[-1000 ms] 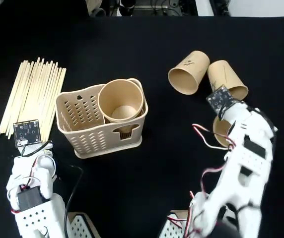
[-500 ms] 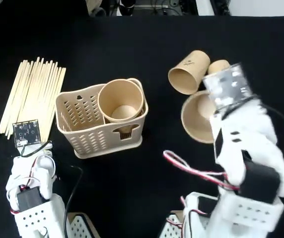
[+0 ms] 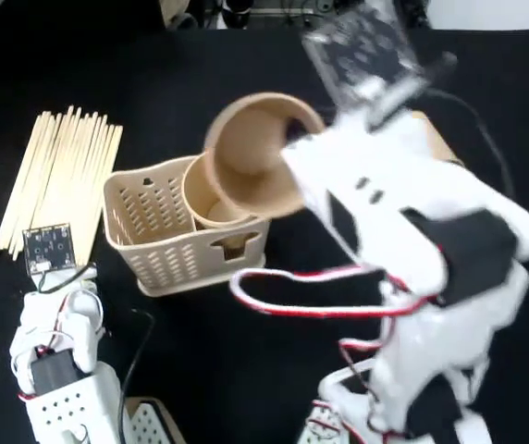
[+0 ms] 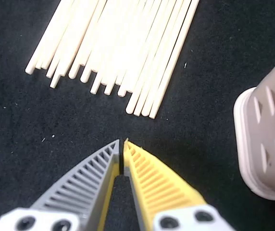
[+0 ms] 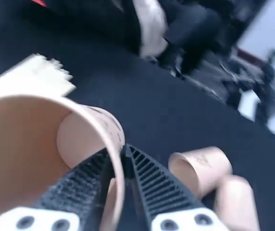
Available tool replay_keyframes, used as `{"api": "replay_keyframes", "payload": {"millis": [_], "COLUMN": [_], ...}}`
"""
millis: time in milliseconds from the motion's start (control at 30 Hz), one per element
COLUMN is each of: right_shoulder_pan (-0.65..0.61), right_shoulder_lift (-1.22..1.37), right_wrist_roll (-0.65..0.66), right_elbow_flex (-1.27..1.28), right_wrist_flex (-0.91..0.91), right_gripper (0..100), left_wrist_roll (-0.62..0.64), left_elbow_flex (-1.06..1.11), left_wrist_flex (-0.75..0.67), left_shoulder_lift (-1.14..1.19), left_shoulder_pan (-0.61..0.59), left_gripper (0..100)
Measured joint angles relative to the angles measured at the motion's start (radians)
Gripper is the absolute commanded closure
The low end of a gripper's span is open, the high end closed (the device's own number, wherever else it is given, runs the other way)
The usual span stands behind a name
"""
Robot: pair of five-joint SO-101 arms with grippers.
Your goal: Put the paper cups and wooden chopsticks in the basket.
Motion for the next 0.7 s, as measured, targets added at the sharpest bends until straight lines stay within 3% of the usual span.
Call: {"api": "replay_keyframes", "payload": {"millis": [333, 700], "right_shoulder_pan": [-0.091, -0.038], "right_shoulder_lift": [0.195, 0.229], "right_wrist_roll": [-0.051, -0.051], "right_elbow_flex": [0.043, 0.06], "right_wrist_flex": [0.002, 0.002], "right_gripper": [98.7, 98.6], "left_wrist_roll": [0.0, 0.0], "left_elbow_flex": [0.0, 0.0], "left_wrist_flex": [0.0, 0.0], "left_shoulder_lift": [0.0, 0.0], "left_shoulder_pan": [0.0, 0.0], "left_gripper": [97, 97]}}
